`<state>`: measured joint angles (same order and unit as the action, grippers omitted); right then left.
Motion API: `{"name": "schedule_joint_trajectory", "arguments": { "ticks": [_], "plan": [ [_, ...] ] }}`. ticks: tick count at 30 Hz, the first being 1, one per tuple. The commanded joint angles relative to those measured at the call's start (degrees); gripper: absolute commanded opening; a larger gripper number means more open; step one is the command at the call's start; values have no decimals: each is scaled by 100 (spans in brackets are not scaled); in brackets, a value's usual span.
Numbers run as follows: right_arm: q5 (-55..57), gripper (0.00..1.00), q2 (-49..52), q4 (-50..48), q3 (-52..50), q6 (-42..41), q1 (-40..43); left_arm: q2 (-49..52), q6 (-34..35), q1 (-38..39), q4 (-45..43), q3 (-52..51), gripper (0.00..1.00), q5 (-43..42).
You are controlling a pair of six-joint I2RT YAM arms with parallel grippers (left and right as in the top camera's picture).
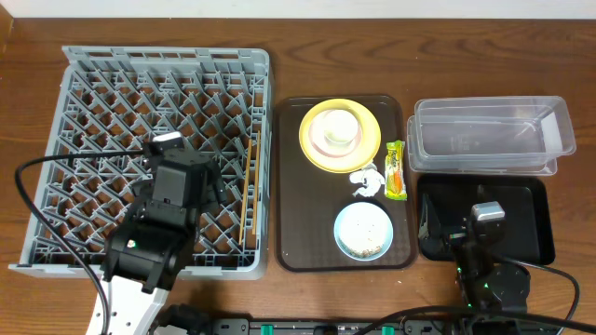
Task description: Sort waste into correct bins and load items into the dishwasher
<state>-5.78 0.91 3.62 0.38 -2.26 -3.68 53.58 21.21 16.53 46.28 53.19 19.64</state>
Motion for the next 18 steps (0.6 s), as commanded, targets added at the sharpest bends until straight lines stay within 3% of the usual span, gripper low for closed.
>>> {"name": "schedule_joint_trajectory", "arguments": {
  "ticks": [1, 18],
  "plan": [
    [-26, 99, -9, 22, -7, 63, -50, 68, 50, -28, 20, 116, 90, 76],
    [-26, 99, -9, 22, -7, 63, -50, 188, 50, -28, 20, 116, 94, 74]
  ]
}}
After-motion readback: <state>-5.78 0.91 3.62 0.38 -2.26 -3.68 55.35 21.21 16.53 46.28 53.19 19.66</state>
